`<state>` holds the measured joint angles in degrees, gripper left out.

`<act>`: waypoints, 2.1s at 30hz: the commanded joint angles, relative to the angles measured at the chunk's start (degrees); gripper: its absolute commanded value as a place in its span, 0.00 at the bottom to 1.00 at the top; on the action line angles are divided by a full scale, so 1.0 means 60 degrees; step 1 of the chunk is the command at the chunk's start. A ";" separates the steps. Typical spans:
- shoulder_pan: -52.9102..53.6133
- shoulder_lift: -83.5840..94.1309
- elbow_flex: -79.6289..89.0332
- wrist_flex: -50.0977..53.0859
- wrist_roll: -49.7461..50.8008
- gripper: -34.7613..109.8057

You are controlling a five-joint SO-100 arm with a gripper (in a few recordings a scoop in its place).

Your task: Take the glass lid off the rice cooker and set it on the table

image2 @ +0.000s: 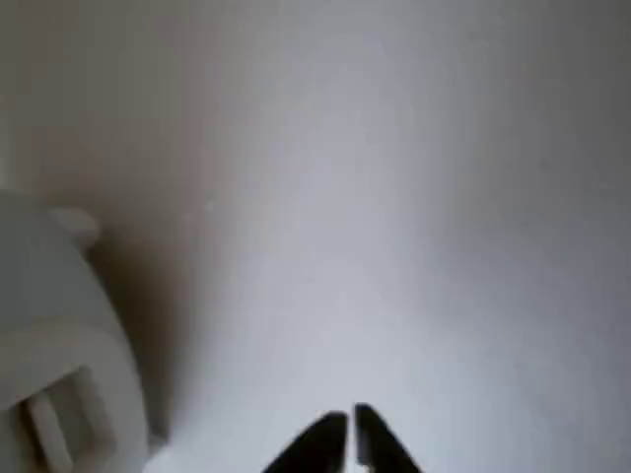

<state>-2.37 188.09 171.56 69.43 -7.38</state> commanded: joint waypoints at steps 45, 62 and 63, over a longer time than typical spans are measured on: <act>0.2329 0.0044 -0.0088 -0.1611 -0.0952 0.24; 0.1890 -0.0952 -0.7061 -0.3589 -0.3164 0.40; 0.1582 -0.1582 -0.7603 -0.3516 -0.2827 0.40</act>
<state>16.52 187.38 139.83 49.31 -27.60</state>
